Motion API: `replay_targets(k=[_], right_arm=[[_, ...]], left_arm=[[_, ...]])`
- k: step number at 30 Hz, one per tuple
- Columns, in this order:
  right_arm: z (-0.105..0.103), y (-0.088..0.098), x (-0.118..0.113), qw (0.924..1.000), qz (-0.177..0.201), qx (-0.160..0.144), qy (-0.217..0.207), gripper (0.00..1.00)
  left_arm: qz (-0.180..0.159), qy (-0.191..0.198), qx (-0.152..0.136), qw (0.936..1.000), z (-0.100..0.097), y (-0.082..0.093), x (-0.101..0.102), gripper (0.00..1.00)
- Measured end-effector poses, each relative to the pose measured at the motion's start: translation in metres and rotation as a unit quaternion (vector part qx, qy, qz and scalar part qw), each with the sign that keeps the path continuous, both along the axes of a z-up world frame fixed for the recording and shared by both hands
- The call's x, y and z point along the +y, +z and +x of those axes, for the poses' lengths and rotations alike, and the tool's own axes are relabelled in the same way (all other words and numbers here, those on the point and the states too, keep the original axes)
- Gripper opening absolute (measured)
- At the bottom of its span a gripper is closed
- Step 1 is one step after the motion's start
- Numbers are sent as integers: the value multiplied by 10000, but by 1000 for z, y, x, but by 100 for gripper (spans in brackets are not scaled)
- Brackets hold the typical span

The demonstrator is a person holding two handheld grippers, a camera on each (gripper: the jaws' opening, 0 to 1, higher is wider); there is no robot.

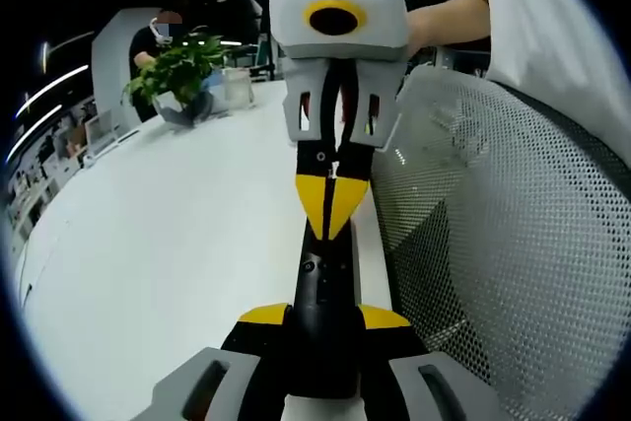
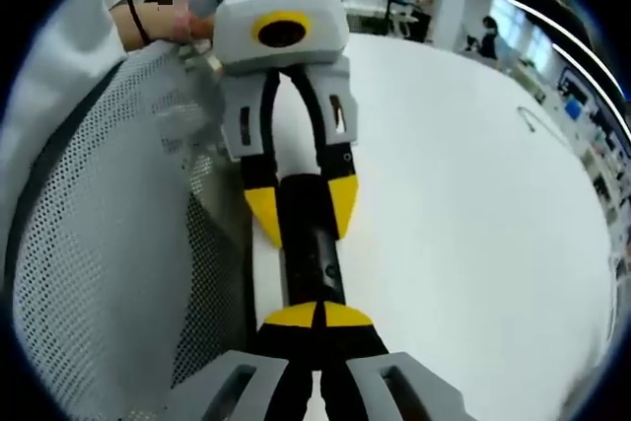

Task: Press the specified remote control buttons in sequence, fully releasing each button before pressing the next.

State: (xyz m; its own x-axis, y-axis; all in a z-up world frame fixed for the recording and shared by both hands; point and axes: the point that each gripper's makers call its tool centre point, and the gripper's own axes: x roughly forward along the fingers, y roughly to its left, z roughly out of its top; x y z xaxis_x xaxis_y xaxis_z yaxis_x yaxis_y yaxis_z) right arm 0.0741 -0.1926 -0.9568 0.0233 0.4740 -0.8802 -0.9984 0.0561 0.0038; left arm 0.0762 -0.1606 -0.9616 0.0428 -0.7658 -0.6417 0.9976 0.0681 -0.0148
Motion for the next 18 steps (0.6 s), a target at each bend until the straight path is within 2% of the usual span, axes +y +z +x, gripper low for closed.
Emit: replay_targets(k=[4, 7, 9, 11, 18], right_arm=[[-1, -1, 2, 9994, -221, -216, 152, 0], [-1, -1, 0, 9991, -154, -338, 214, 0], [0, 0, -1, 9994, 136, -297, 96, 0], [1, 1, -2, 9994, 257, -219, 4, 0], [1, 2, -7, 9997, 212, -151, 14, 0]], left_arm=[[5, 3, 0, 10000, 0, 0, 0, 25], [3, 4, 1, 10000, 0, 0, 0, 25], [5, 9, 3, 10000, 0, 0, 0, 25], [8, 10, 1, 10000, 0, 0, 0, 25], [22, 25, -10, 10000, 0, 0, 1, 25]])
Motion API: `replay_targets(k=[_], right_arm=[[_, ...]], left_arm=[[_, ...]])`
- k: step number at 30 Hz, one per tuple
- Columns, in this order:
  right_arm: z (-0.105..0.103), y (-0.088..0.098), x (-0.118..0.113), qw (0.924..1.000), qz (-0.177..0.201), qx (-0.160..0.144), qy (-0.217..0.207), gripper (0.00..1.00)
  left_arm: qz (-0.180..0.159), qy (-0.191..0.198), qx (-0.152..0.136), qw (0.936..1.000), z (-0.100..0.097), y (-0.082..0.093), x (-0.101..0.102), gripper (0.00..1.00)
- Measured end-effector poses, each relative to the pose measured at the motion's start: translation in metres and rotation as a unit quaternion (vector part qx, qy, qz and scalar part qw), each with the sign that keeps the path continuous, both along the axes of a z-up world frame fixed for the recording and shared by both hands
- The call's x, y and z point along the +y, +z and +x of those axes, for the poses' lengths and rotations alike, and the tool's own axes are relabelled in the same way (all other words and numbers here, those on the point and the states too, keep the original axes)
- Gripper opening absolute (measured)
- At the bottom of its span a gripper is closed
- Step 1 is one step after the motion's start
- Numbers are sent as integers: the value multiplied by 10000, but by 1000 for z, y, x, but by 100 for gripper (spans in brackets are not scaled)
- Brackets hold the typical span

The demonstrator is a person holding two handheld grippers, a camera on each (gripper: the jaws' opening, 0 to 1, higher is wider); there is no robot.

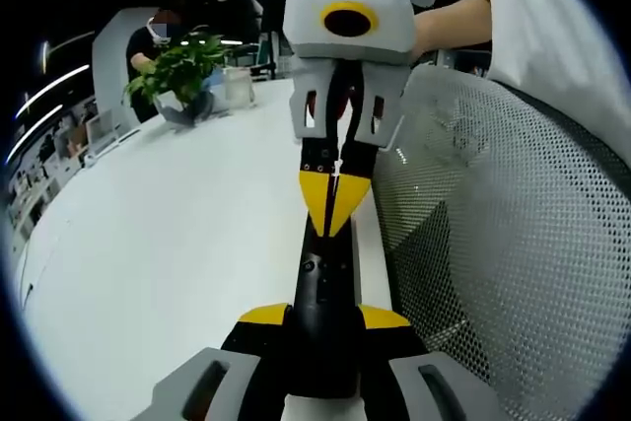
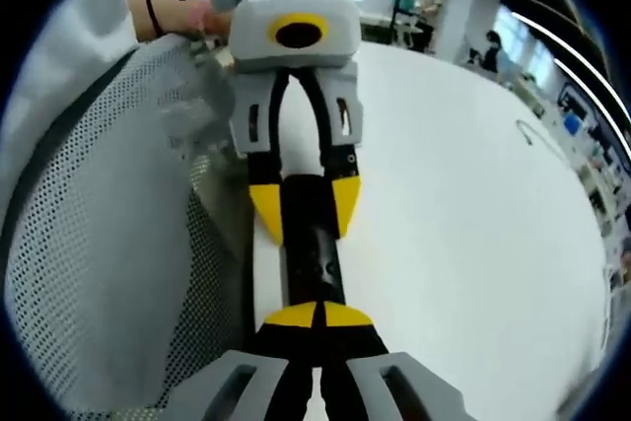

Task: Press the specified remote control buttons in sequence, fully releasing each button before pressing the next.

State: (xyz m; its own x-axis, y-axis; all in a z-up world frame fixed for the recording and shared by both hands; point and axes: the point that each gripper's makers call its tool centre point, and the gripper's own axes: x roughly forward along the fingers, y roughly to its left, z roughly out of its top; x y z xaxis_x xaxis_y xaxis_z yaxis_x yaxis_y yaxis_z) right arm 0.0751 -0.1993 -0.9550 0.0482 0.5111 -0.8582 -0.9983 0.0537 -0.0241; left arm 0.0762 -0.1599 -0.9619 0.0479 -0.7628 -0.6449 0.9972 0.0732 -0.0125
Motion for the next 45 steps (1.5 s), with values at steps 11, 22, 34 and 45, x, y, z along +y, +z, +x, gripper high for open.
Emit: replay_targets(k=[11, 22, 34, 45], right_arm=[[-1, 0, -6, 9997, -205, -89, -23, 0], [1, -1, -4, 9996, -113, -214, -169, 0], [1, 2, 2, 9952, 638, 63, -737, 0], [0, -1, 10, 9997, -67, -48, -217, 0]], left_arm=[[-5, -1, 9, 10000, 0, 0, 0, 25], [12, 12, 6, 10000, 0, 0, -1, 25], [11, 15, 7, 10000, 0, 0, 0, 25], [20, 15, 8, 10000, 0, 0, 0, 25]])
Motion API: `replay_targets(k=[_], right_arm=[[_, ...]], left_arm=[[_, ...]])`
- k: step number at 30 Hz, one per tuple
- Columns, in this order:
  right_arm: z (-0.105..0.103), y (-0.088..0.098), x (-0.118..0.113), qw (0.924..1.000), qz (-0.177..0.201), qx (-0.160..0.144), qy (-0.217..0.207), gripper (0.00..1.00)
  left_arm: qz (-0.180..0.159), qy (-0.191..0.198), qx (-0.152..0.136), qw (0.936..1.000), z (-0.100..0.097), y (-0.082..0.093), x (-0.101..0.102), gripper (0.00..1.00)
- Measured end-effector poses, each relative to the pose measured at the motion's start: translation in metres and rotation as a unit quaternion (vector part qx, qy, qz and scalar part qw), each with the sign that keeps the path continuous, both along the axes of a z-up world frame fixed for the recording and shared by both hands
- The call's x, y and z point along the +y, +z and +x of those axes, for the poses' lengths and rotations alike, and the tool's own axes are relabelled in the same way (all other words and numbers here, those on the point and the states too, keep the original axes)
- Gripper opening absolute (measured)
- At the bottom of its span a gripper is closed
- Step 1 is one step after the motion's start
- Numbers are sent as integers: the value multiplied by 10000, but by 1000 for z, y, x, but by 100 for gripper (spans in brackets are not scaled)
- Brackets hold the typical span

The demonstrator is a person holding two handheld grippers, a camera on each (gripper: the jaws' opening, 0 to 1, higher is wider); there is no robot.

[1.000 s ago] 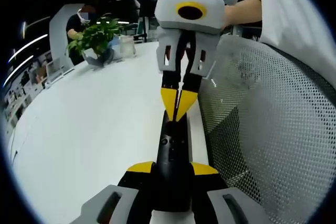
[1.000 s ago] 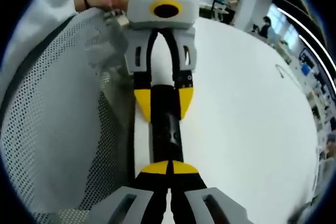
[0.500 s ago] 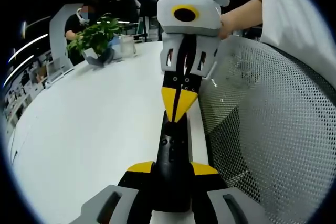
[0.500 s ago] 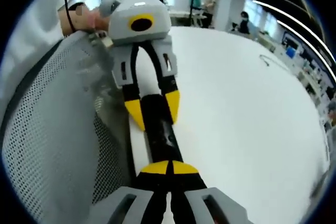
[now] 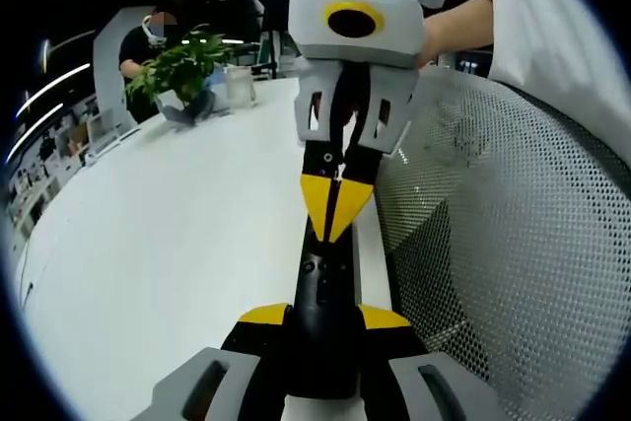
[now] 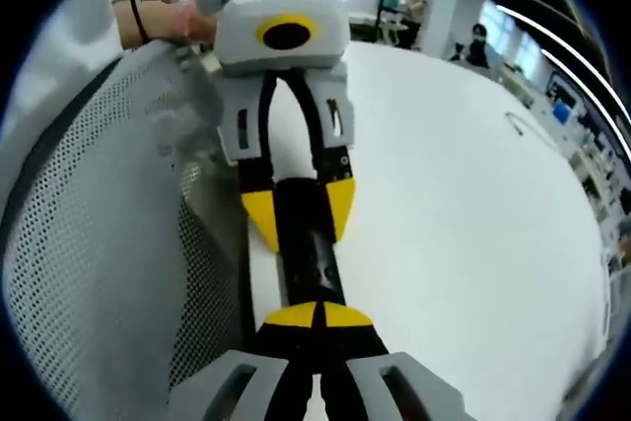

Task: Press the specified remote control buttons in sequence, fully releasing each button before pressing the next.

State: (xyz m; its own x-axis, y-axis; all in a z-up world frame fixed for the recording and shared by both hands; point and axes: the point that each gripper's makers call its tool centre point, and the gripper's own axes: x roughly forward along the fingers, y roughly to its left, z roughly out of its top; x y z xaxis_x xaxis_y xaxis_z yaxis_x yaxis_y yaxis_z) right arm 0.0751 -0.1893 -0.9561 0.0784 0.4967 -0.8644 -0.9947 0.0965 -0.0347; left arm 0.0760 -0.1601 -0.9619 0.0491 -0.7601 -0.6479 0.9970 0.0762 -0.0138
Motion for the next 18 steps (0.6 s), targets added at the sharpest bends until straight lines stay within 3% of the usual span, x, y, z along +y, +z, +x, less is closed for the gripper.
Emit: replay_targets(k=[4, 7, 12, 15, 18], right_arm=[[0, 0, -2, 10000, 41, -41, -57, 0], [-1, 1, -2, 9992, 181, -294, 220, 0], [0, 5, 7, 9992, 359, -175, 90, 0], [1, 1, 8, 9981, 53, -442, 432, 0], [0, 2, 8, 9988, 62, -320, 376, 0]], left_arm=[[1, 1, 1, 10000, 0, 0, 0, 25], [-1, 3, 1, 10000, 0, 0, 0, 25], [-5, 12, 0, 10000, 1, 0, 0, 25], [5, 16, 4, 10000, 1, 0, 0, 25], [9, 17, 6, 10000, 1, 0, 0, 25]])
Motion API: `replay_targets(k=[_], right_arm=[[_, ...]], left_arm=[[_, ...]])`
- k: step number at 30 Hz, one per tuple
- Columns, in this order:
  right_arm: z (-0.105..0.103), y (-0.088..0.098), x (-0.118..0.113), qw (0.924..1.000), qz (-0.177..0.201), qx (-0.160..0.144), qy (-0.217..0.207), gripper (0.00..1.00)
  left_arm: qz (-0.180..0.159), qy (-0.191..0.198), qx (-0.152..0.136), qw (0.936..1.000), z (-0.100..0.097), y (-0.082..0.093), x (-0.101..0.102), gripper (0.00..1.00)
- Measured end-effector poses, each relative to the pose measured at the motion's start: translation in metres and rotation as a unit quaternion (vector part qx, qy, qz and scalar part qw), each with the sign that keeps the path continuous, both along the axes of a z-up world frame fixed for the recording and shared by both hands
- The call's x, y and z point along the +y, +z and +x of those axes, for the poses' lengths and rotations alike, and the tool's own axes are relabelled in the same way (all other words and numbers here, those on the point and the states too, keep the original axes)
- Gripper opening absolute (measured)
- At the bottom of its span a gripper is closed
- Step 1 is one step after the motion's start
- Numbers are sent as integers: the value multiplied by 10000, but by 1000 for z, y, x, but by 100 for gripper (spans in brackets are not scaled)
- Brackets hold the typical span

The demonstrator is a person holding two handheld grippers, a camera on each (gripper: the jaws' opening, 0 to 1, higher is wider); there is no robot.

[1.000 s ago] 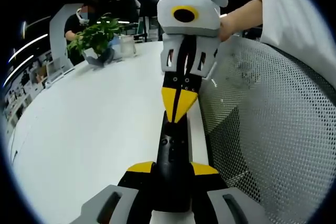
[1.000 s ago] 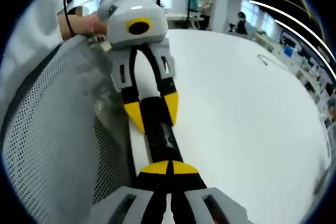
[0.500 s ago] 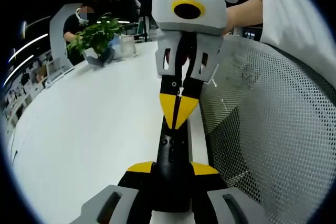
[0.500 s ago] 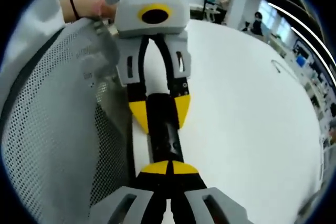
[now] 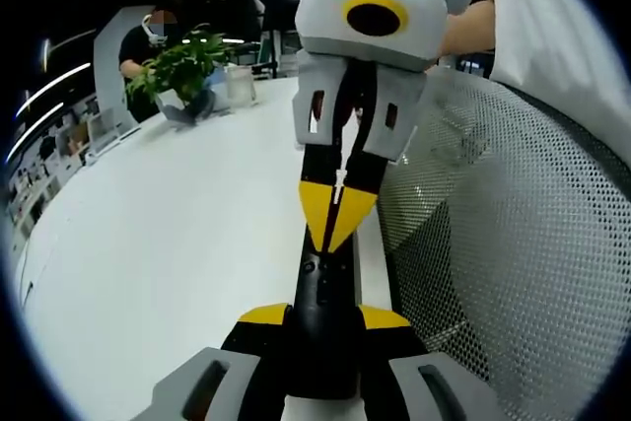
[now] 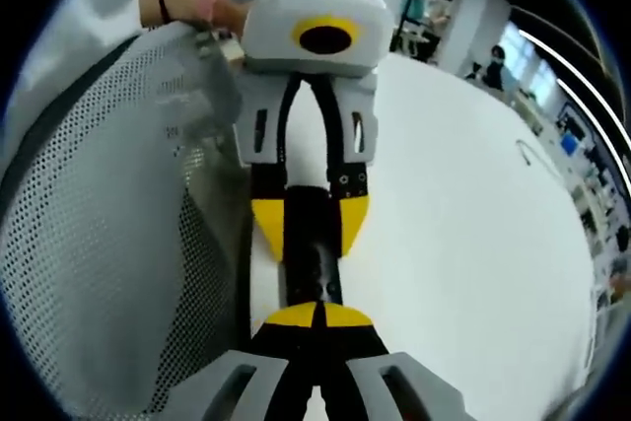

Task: Press the specified remote control buttons in sequence, fully releasing each button before pressing the next.

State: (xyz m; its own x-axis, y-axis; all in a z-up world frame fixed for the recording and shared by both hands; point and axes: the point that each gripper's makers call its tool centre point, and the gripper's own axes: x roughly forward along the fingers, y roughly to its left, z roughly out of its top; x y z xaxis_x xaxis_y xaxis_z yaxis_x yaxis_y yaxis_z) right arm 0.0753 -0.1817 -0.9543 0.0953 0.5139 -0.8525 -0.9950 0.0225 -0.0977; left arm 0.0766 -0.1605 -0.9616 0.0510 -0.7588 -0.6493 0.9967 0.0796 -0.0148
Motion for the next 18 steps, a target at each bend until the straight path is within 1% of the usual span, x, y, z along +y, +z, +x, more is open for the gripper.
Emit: replay_targets(k=[3, 7, 12, 13, 14, 15, 16, 18], right_arm=[[0, 0, 0, 10000, -8, 34, -20, 0], [0, 0, 0, 9999, -3, -53, -108, 0], [-3, 0, 0, 9994, 74, -277, -207, 0], [-3, 1, 1, 9993, 76, -248, -254, 0], [-5, 1, 2, 9994, 99, -136, -299, 0], [-10, 1, 6, 9989, 201, 113, -397, 0], [-10, 2, 8, 9988, 247, 139, -409, 0], [-13, 0, 11, 9993, 181, 74, -314, 0]], left_arm=[[-3, -4, -1, 10000, 0, 0, 0, 25], [0, -5, 4, 10000, 0, 0, 0, 25], [-9, 4, 12, 10000, 0, 0, 0, 25], [-14, 1, 14, 10000, 0, 0, 0, 25], [-28, -6, 7, 10000, 0, 0, 0, 25], [-29, -2, 13, 10000, 0, 0, 0, 25], [-26, -1, 18, 10000, 0, 0, 0, 25], [-26, 1, 18, 10000, 0, 0, 0, 25]])
